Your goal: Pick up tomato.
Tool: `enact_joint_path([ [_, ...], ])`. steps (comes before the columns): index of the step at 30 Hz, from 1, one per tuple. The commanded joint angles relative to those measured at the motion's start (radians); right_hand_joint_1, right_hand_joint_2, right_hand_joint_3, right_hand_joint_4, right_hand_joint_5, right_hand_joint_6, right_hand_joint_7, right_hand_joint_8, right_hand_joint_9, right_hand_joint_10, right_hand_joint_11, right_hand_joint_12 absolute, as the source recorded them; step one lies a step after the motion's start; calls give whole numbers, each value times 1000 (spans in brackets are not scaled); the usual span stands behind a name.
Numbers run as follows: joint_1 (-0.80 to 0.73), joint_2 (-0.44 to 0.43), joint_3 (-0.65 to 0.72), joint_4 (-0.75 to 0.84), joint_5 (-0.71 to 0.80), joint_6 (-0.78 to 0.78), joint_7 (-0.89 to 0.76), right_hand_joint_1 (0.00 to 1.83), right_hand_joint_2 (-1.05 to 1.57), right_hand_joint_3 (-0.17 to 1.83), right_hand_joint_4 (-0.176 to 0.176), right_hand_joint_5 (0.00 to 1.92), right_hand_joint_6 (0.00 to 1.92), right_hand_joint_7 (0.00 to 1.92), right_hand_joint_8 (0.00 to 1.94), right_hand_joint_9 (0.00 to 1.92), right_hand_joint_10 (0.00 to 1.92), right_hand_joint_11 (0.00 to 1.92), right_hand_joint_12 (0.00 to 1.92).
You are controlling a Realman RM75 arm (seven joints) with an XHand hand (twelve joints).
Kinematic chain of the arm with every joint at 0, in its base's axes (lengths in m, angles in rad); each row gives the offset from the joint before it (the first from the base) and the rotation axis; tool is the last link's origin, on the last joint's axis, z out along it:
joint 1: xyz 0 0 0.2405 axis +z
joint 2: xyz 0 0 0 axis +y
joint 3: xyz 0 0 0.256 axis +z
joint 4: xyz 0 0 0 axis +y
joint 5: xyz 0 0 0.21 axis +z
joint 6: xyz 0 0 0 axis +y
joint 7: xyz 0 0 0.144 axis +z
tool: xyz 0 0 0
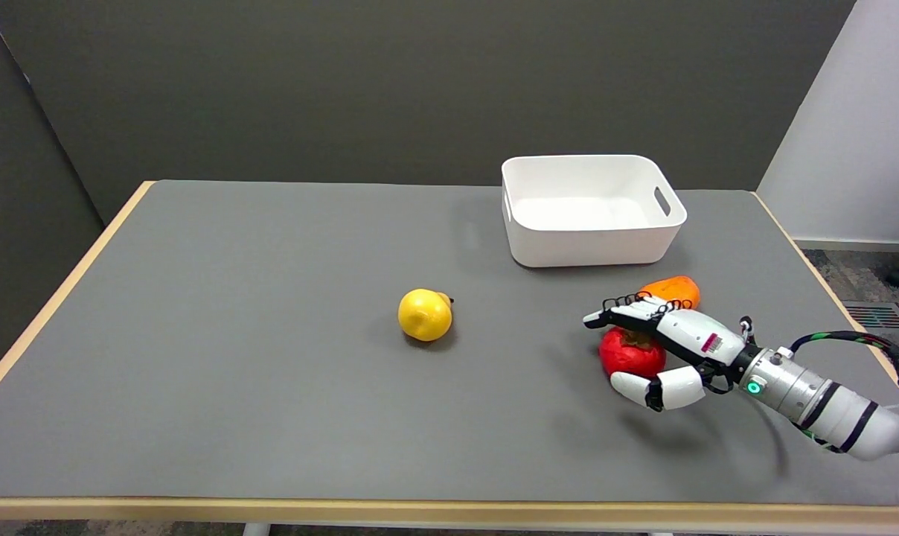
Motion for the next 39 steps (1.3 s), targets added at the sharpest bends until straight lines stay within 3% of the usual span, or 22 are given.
enact_joint_path([
  [1,-6,-8,1,66,45,45,1,366,597,946,122,236,500,290,331,198,578,43,1098],
  [7,-9,-8,-2,89,47,65,1,432,593,990,123,236,528,295,373,226,622,109,1081],
  [12,-9,-8,-8,108,41,65,1,689,639,963,119,251,505,332,356,289,673,191,1229],
  [27,-10,-11,-42,126,48,104,-7,727,641,987,118,243,520,344,407,320,713,200,1246],
  [29,-10,-11,-37,126,48,117,-8,804,668,980,119,274,582,389,466,365,778,249,1296],
  [31,-10,-11,-34,122,48,125,-8,938,748,931,136,373,849,540,697,498,1006,422,1459],
  [33,-9,-11,-30,119,48,125,-8,962,779,924,153,398,989,594,817,556,1102,481,1515],
  [35,-6,-11,-30,115,48,125,-8,1093,1179,234,-13,498,1553,728,1236,660,1152,596,1559],
  [36,-6,-11,-28,113,48,127,-8,1127,1267,75,-56,528,1683,767,1327,693,1166,632,1565],
  [39,-4,-11,-25,112,48,146,-8,1146,1192,189,-64,558,1655,809,1291,750,1234,681,1571],
])
